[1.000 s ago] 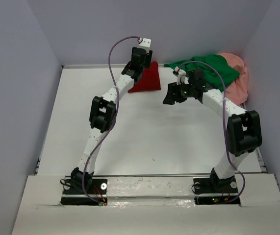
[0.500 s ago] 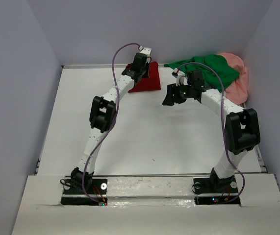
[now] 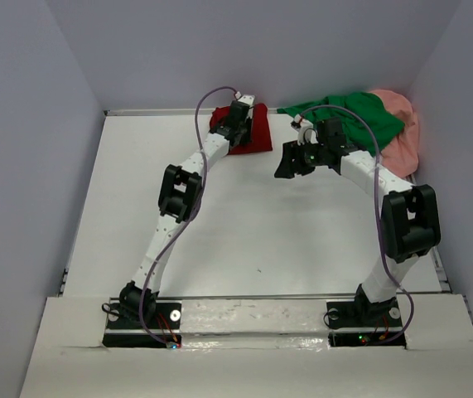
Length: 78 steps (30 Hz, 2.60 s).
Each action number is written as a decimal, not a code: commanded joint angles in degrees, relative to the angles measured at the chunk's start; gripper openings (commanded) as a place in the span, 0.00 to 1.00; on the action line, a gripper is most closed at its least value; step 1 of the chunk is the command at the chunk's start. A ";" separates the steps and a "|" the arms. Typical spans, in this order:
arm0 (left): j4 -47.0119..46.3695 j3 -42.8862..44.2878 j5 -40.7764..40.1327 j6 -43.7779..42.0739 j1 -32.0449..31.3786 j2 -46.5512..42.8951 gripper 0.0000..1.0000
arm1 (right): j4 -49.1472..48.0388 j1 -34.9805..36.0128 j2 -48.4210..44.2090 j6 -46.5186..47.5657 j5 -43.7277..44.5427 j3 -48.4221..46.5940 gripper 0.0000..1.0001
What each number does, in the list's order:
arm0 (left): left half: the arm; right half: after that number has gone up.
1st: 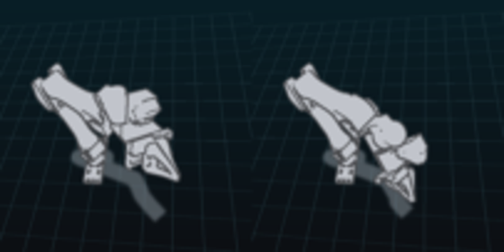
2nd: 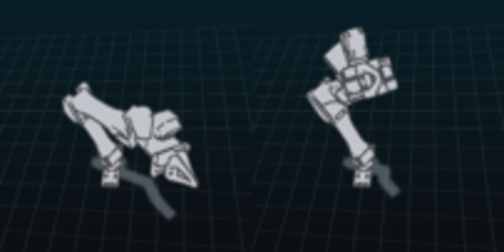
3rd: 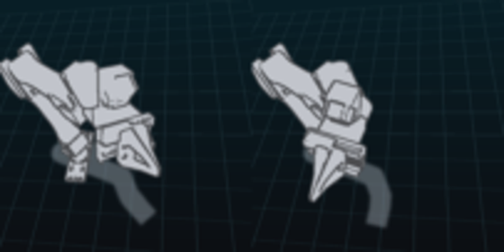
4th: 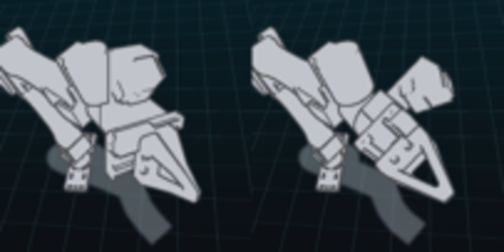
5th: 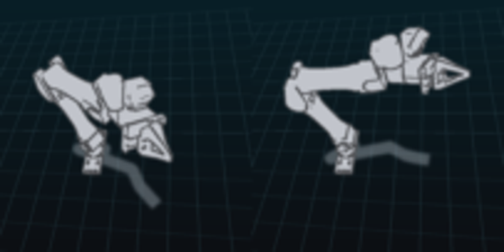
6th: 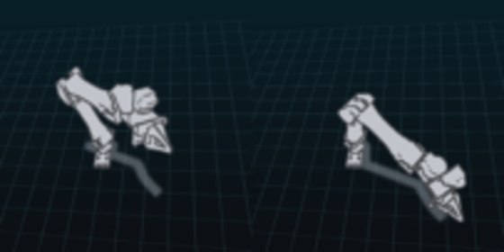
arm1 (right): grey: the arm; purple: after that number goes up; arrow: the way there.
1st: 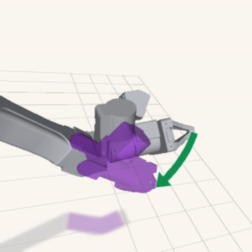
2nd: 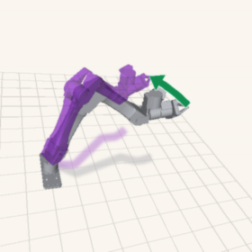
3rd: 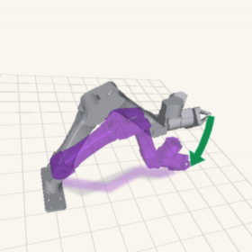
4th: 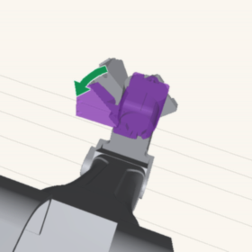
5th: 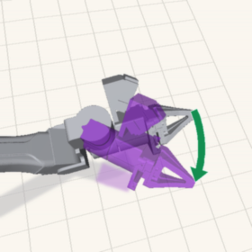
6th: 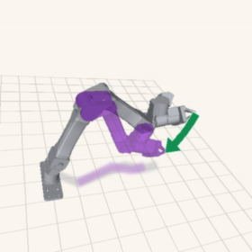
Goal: Fold and stack the t-shirts
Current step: Neatly place the folded tshirt to the corner
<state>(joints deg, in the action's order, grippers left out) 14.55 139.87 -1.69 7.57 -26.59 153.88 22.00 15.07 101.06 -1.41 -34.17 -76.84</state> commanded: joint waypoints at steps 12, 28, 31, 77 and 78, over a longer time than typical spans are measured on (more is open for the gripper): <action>8.83 -1.88 -1.56 4.64 11.73 -3.67 0.00 | -0.99 -0.65 -5.34 -2.98 -4.15 -1.12 0.69; 11.39 -30.68 -0.68 0.52 28.24 -23.35 0.00 | -0.91 -1.18 -8.06 -4.22 -5.64 -1.47 0.69; 8.40 -36.15 -2.00 -1.33 30.45 -26.25 0.00 | -0.91 -1.18 -7.98 -4.30 -5.82 -1.30 0.69; -34.67 -87.48 11.80 0.22 18.49 -78.65 0.99 | 2.09 -1.71 -8.31 5.01 25.11 -5.97 0.98; -35.02 -88.27 12.32 1.47 20.85 -78.48 0.99 | 0.17 -2.23 -9.20 5.27 25.73 -3.26 0.98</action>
<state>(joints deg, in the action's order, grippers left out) -12.01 52.82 11.49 3.46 -11.70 78.65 27.83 13.54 98.56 2.76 -11.88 -84.47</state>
